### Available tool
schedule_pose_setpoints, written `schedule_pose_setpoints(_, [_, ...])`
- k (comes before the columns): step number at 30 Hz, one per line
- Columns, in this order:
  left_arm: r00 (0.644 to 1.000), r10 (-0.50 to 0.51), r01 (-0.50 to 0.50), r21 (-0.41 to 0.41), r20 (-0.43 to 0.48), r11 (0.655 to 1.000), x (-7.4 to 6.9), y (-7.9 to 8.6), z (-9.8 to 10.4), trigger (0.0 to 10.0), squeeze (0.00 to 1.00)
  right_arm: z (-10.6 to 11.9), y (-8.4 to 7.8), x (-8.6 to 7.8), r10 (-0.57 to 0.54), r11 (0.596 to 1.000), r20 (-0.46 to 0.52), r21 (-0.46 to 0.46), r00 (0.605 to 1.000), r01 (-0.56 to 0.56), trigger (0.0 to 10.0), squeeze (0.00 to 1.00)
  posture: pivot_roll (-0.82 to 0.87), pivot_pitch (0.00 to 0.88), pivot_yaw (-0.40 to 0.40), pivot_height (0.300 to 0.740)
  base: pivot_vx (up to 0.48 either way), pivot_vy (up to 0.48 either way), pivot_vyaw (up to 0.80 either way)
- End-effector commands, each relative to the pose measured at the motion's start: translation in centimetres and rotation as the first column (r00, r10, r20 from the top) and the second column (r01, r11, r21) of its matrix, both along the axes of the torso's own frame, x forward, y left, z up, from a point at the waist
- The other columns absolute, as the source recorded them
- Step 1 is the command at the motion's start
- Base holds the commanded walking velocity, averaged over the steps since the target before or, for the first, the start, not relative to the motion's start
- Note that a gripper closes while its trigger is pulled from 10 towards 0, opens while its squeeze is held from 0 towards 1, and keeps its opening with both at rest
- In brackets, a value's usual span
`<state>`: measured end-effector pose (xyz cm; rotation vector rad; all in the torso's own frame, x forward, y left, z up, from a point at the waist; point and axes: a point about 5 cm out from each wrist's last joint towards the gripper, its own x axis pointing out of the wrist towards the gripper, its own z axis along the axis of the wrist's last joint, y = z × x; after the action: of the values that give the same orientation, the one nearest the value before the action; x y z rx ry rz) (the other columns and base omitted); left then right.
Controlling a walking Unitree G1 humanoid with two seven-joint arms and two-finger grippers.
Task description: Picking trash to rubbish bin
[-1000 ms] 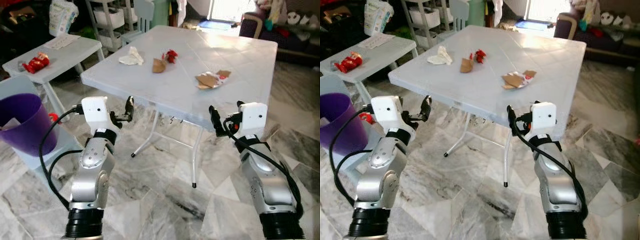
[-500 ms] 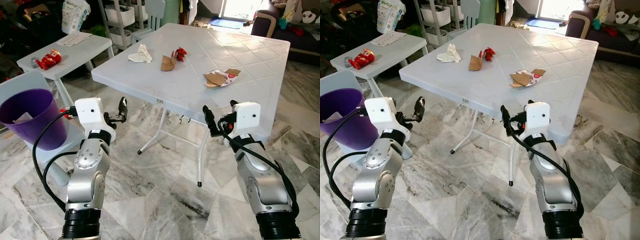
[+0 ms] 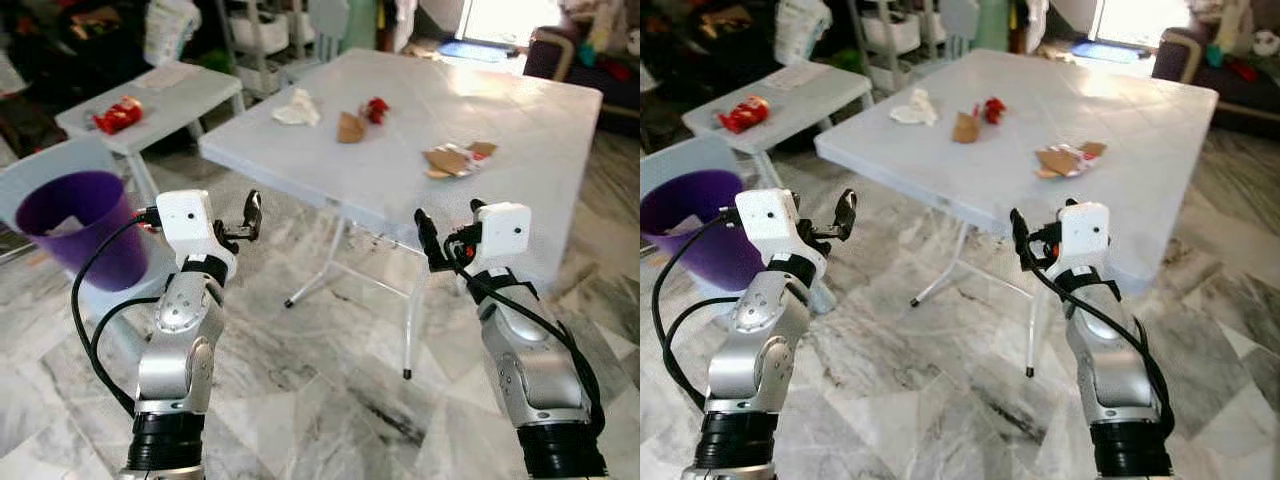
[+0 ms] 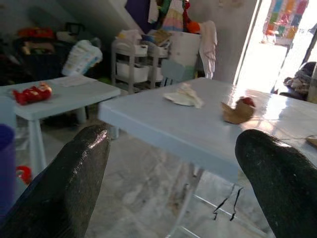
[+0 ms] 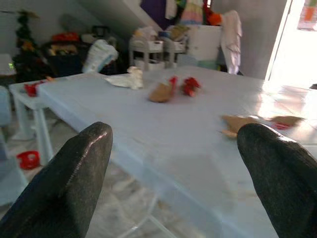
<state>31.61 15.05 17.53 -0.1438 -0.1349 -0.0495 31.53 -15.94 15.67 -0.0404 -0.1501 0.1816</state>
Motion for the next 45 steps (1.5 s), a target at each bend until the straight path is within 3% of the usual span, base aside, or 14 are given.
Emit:
schedule_pose_setpoints(1, [1.0,0.006,-0.006,0.007,-0.018,1.0,0.0,0.28,-0.28,10.0,0.0,0.2,0.24,0.01,0.002,1.0,0.008,-0.003,1.0,-0.002,10.0,0.0,-0.01,0.061,0.025,0.74,0.0,0.48,0.0])
schedule_pose_setpoints(5, [1.0,0.008,-0.007,0.013,-0.017,1.0,0.01,0.31,-0.29,10.0,0.0,0.2,0.19,-0.02,0.0,1.0,0.007,-0.004,1.0,0.0,10.0,0.0,-0.01,0.062,0.026,0.74,0.0,0.452,0.0])
schedule_pose_setpoints(16, [1.0,-0.01,0.01,0.017,0.028,1.0,-0.15,0.4,0.2,10.0,0.0,0.3,0.04,0.03,-0.006,1.0,0.011,-0.005,1.0,0.006,10.0,0.0,-0.01,0.062,0.028,0.74,0.0,0.0,0.0])
schedule_pose_setpoints(45, [0.999,-0.027,0.026,0.024,0.038,0.999,-0.02,0.27,0.33,10.0,0.0,0.75,-0.33,0.34,-0.031,0.999,0.029,-0.015,0.999,0.031,10.0,0.0,-0.01,0.055,0.023,0.74,0.454,0.0,0.0])
